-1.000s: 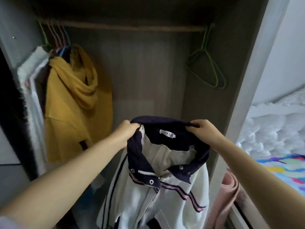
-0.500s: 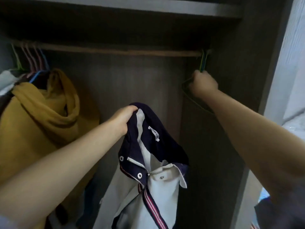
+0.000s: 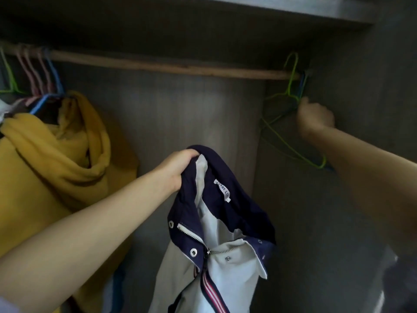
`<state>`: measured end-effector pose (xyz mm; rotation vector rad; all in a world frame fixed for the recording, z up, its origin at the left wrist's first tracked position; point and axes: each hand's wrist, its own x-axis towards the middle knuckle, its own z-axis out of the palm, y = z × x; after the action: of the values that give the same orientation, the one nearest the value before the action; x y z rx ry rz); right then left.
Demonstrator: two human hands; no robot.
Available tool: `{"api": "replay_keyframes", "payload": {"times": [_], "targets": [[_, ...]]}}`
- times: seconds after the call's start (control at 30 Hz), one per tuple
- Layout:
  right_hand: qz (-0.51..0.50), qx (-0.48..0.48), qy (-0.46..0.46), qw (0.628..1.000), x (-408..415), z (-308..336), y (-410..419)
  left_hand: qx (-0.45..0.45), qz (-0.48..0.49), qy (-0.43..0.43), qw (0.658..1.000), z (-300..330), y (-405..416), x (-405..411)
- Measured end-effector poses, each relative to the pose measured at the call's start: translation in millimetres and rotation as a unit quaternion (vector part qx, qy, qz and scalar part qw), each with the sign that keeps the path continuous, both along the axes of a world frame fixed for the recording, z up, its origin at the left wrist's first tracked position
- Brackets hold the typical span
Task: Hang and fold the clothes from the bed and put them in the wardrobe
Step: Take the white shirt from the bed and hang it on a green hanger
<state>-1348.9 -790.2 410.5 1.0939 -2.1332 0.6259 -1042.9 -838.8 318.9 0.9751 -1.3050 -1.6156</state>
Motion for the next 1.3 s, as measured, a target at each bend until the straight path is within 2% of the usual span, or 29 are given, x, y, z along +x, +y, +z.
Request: {"api": "replay_keyframes", "payload": {"times": [0.07,0.13,0.2,0.27,0.33,0.37,0.47,0.6,0.7,0.77,0.87,0.97,1.07,1.13,1.2,1.3], "targets": [[0.017,-0.040,-0.004,0.999,11.8,-8.9,4.6,0.007,-0.004,-0.005,1.000,-2.7,-7.1,3.1],[0.071,-0.120,-0.051,0.989,26.2,-39.1,12.6,0.012,-0.011,-0.004,1.000,-7.0,-12.5,7.7],[0.166,-0.214,-0.126,0.954,44.8,-84.4,22.0,0.016,-0.018,-0.008,1.000,-12.5,-15.3,14.0],[0.275,-0.281,-0.255,0.883,70.4,-116.1,31.7,0.019,-0.021,-0.027,0.999,-18.3,-16.1,20.0],[0.356,-0.340,-0.407,0.769,94.5,-123.6,35.5,0.028,-0.028,-0.048,0.998,-25.0,-15.5,24.0],[0.376,-0.352,-0.457,0.725,104.5,-118.8,38.9,0.032,-0.035,-0.054,0.997,-28.7,-15.4,25.4],[0.445,-0.360,-0.500,0.649,129.2,-97.0,62.5,0.040,-0.039,-0.076,0.996,-40.9,-15.7,31.9],[0.535,-0.410,-0.537,0.508,149.0,-77.0,103.1,0.051,-0.040,-0.097,0.993,-54.3,-18.9,45.7],[0.557,-0.409,-0.554,0.464,170.5,-90.9,108.7,0.063,-0.067,-0.108,0.990,-58.8,-13.7,49.7],[0.545,-0.383,-0.573,0.478,189.0,-115.8,99.7,0.062,-0.114,-0.109,0.986,-53.6,-7.2,50.1],[0.500,-0.290,-0.580,0.574,210.4,-164.6,89.0,0.032,-0.161,-0.091,0.982,-29.2,-7.2,57.8],[0.481,-0.145,-0.573,0.648,217.2,-197.6,92.6,-0.009,-0.118,-0.064,0.991,-1.0,-24.0,79.2],[0.477,-0.027,-0.538,0.694,218.8,-188.9,101.3,-0.026,-0.086,-0.083,0.992,1.5,-40.9,100.7],[0.456,0.036,-0.527,0.716,219.3,-173.9,106.9,-0.001,-0.084,-0.089,0.992,-7.7,-48.7,107.5],[0.424,0.097,-0.500,0.749,215.9,-162.4,113.6,0.020,-0.099,-0.105,0.989,-17.0,-55.5,110.5],[0.347,0.180,-0.449,0.803,205.4,-156.1,127.2,0.066,-0.154,-0.084,0.982,-33.5,-68.0,118.1]]}}
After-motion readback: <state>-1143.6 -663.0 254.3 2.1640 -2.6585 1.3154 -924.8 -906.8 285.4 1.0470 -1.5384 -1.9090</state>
